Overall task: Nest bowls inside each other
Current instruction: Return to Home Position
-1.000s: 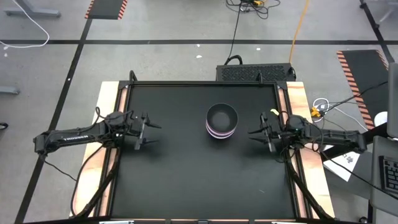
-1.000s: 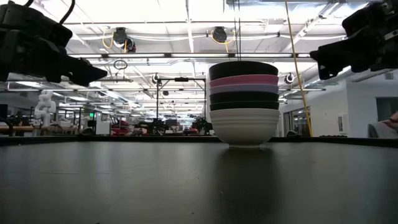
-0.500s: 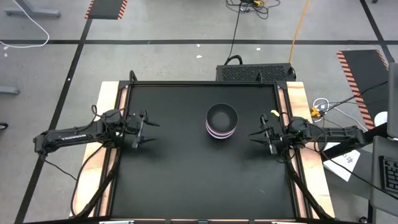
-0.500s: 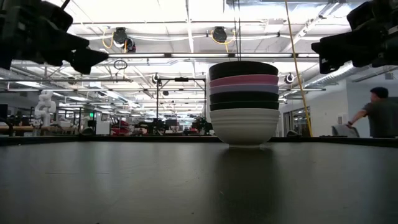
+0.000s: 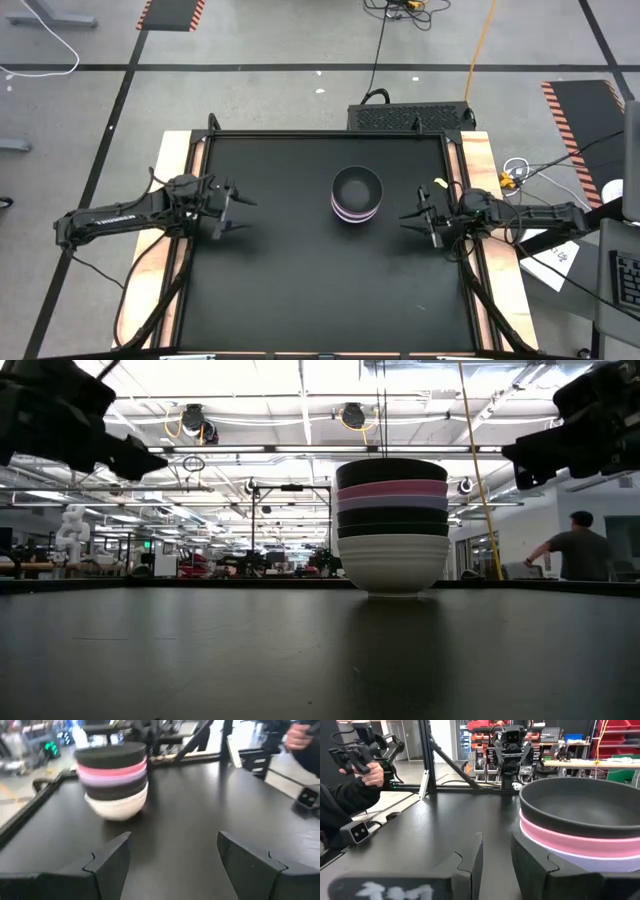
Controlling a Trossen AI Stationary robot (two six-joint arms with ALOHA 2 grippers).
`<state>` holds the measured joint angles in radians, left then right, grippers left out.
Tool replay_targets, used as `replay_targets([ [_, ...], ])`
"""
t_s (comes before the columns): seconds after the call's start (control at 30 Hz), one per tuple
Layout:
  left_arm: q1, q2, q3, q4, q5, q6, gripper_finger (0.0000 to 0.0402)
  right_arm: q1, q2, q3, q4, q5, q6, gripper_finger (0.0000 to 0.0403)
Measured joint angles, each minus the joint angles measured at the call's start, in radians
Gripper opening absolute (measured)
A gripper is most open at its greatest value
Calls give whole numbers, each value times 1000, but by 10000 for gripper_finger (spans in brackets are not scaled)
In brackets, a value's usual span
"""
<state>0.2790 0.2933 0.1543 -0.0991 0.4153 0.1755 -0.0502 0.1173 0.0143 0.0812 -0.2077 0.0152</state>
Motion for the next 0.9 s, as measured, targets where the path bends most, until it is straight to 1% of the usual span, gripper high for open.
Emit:
replay_targets([
  [0.13,0,-22,0,57,64,31,294,0,0,0,20,-1,-1,89],
  [0.17,-1,-33,0,64,66,33,294,0,0,0,20,-1,-1,89],
  [0.37,0,-117,-1,48,55,21,294,0,0,0,20,-2,3,89],
  [0.5,0,-176,-25,13,3,-2,294,0,0,0,20,-2,3,89],
  [0.63,0,-228,-44,-14,2,-7,294,0,0,0,19,-2,7,89],
  [0.9,0,-286,-48,-87,2,-17,294,0,0,0,5,-3,19,89],
])
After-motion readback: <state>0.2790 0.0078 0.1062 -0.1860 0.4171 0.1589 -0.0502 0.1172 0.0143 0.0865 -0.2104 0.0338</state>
